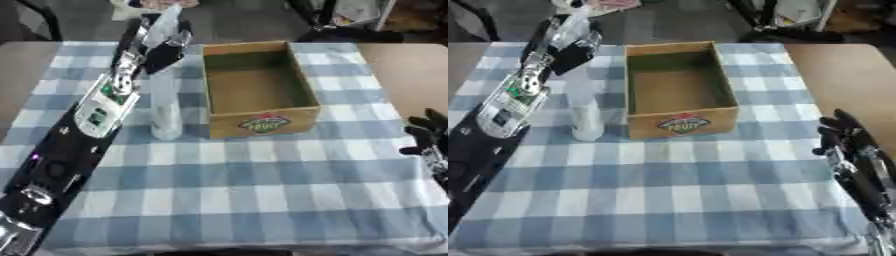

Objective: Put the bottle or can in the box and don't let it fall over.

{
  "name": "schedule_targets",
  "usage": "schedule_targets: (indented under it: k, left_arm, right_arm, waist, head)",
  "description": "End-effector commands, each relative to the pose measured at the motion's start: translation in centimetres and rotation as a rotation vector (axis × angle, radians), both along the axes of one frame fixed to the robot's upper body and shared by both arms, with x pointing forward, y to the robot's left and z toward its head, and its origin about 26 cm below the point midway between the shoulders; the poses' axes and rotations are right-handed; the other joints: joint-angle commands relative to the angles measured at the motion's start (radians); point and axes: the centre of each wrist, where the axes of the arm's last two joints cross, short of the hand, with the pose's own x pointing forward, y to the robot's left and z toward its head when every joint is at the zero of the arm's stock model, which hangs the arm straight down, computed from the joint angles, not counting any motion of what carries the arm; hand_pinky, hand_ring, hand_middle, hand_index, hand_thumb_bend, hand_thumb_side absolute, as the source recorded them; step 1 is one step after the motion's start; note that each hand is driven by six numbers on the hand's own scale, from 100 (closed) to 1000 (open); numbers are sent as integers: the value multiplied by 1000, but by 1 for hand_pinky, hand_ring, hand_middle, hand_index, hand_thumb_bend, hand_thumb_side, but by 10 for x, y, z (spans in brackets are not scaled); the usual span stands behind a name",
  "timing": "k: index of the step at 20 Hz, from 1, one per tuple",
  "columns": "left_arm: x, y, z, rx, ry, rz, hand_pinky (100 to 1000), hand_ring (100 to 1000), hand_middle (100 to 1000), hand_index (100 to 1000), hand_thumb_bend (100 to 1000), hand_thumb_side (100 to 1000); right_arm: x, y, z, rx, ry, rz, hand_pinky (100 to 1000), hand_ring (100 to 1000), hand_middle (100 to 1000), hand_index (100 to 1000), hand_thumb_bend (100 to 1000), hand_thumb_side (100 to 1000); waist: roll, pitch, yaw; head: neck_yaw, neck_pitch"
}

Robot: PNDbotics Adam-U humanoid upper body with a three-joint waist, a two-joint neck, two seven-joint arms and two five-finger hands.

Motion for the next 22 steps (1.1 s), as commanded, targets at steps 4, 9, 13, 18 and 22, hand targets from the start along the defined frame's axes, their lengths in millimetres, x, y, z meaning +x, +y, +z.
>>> schedule_targets:
  k: [4,9,13,18,22]
  left_arm:
    - [-2,3,30,-5,-73,-4,584,134,100,447,100,341]
    - [-5,2,58,-3,-142,-16,584,133,100,445,100,344]
    - [-7,-1,78,-9,-188,-29,583,132,100,442,100,344]
    - [-7,-11,100,-41,-245,-59,582,136,100,442,100,351]
    - [-4,-31,118,-92,-278,-116,585,140,100,442,100,361]
  right_arm:
    - [1,-2,5,-5,-16,4,683,880,857,1000,158,651]
    - [1,-3,4,-8,-12,4,682,880,857,1000,159,651]
    - [1,-3,3,-9,-7,5,682,880,857,1000,160,651]
    - [0,-2,2,-9,-2,10,682,880,857,1000,161,651]
    - [1,0,1,-8,2,25,682,880,857,1000,161,650]
  waist:
    - [-2,-18,1]
    - [1,-23,-2]
    - [4,-28,-7]
    - [6,-32,-20]
    - [5,-34,-42]
  head:
    - [-3,6]
    - [-4,6]
    - [-5,6]
    - [-3,6]
    - [6,6]
